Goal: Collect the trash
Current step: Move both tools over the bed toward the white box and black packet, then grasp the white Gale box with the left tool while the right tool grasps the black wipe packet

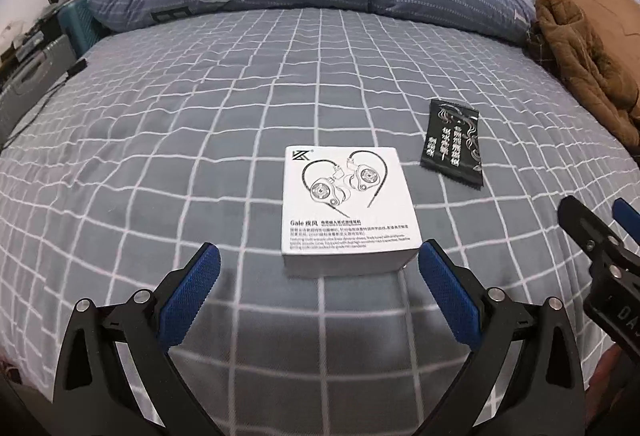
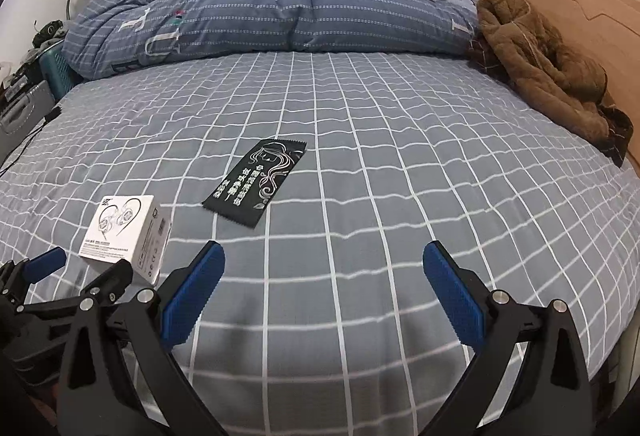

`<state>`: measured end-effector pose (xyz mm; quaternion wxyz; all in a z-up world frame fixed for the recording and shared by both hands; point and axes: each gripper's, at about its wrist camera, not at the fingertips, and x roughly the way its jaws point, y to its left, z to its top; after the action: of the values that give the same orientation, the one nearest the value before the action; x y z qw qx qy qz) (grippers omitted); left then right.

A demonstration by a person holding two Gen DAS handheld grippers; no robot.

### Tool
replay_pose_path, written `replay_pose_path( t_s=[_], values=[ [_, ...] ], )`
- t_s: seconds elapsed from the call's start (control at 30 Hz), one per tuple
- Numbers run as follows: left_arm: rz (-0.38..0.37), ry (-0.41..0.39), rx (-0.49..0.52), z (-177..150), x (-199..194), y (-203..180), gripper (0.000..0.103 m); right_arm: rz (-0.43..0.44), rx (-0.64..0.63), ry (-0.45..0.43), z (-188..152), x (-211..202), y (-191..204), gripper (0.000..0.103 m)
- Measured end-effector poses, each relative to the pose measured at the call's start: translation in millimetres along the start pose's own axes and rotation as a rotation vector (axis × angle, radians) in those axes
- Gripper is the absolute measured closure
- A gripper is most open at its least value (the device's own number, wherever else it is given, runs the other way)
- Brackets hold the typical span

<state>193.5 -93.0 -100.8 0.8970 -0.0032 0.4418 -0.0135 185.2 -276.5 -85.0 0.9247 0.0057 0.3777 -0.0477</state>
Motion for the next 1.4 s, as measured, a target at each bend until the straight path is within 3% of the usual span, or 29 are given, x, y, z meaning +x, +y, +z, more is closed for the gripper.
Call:
replay_pose_path(
  t_s=[0.23,0.43,0.47,0.53,0.57,0.83,1.0,1.17,1.4],
  values=[
    [-0.035,0.014,-0.01,13.7,12.2,-8.3,0.007,-0.011,-0.018,0.005,20.1,27.2,7.1,0.008],
    [-0.008,0.016,-0.011,18.8,25.4,-16.3,0.007,-0.019,0.013,0.025,33.1,48.0,0.9,0.007],
    [-0.004,0.014,-0.018,19.6,27.6,-15.6,0.009,-0.021,0.015,0.025,34.5,50.2,1.0,0.008],
    [0.0,0.019,-0.009,21.4,32.8,-14.8,0.024,-0.023,0.011,0.024,37.0,53.2,2.6,0.008],
    [-0.009,0.025,-0.006,22.3,35.4,-13.2,0.026,-0.022,0.012,0.025,38.8,54.9,4.6,0.008],
    [-0.023,-0.05,-0.014,39.7,31.7,28.4,0.027,0.006,0.013,0.067,51.2,73.3,27.7,0.008],
    [0.022,-0.084,-0.008,50.7,29.1,58.1,0.027,0.017,0.043,0.132,50.9,93.4,45.1,0.008],
    [0.011,-0.096,-0.019,53.8,28.7,74.0,0.027,0.014,0.036,0.155,55.4,107.9,58.8,0.012],
    [-0.006,-0.077,-0.04,52.2,37.0,84.6,0.027,0.017,0.058,0.2,57.4,130.7,61.6,0.03]
  ],
)
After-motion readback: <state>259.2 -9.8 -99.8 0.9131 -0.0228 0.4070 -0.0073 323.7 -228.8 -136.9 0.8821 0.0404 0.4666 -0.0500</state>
